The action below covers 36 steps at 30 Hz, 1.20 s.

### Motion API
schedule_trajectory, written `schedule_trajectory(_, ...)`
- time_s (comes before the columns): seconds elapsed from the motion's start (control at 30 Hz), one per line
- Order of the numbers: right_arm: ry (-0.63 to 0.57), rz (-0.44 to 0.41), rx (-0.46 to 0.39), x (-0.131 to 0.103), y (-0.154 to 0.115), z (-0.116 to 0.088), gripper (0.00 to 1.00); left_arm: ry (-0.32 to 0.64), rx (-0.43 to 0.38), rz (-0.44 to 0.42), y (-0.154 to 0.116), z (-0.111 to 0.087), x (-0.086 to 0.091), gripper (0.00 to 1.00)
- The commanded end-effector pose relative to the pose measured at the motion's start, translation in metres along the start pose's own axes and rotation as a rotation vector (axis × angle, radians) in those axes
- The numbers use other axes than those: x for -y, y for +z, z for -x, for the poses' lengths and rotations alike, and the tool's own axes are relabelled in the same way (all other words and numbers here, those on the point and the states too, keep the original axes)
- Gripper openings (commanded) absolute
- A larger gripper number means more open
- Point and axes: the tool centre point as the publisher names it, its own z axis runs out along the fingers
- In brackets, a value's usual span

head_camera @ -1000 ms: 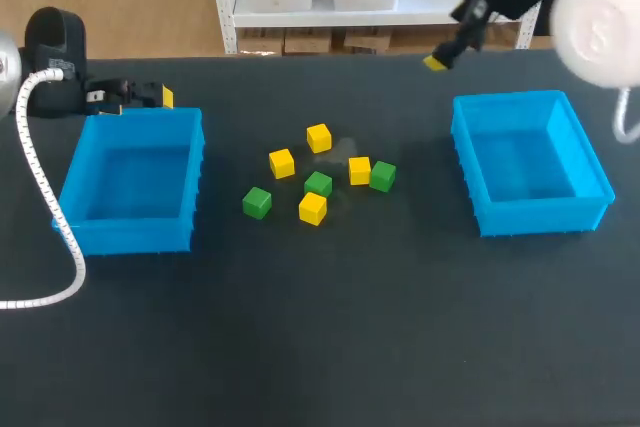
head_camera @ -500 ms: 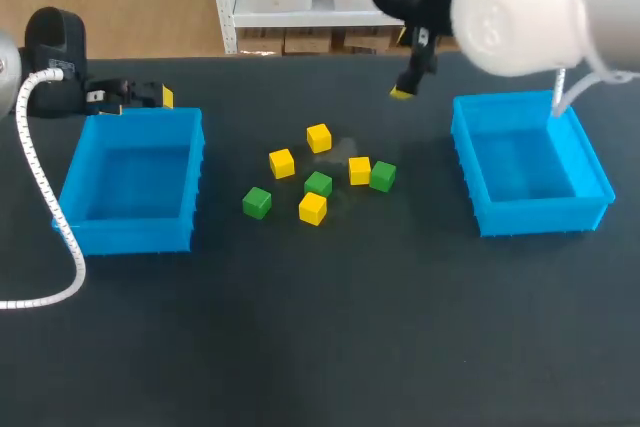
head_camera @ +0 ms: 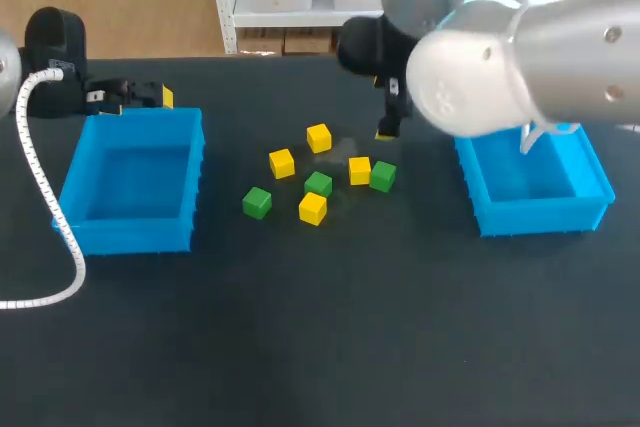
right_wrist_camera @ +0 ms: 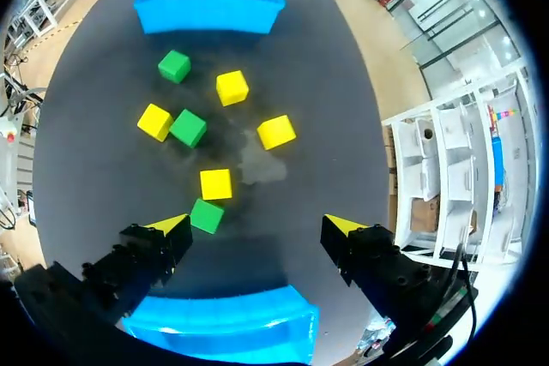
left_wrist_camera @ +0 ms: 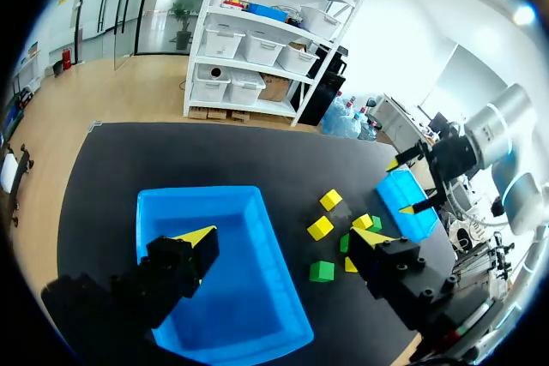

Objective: Put the green cubes in the right bin and the yellow cubes in the left bin.

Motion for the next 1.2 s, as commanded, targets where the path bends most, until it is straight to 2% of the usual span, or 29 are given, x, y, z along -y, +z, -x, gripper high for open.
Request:
schedule_trajectory(0.03,-0.002,-0.039,-0.006,-0.016,0.008,-0.002,1.0,0.002,0.005,-0.01,0.0,-0.001,-0.002,1.0)
schedule_trajectory(0.43,-0.017,-0.032,-0.055,-0.04,0.033,0.005,1.0,0.002,0.005,-0.01,0.0,-0.001,-0.002,1.0)
schedule_trajectory(0.73,-0.026,-0.036,-0.064,-0.032,0.05,0.015,1.0,0.002,0.005,-0.01,0.0,-0.001,-0.002,1.0)
schedule_trajectory(1.2,-0.054,-0.011,-0.07,-0.035,0.062,0.019,1.0,0.002,0.005,-0.01,0.0,-0.001,-0.002,1.0)
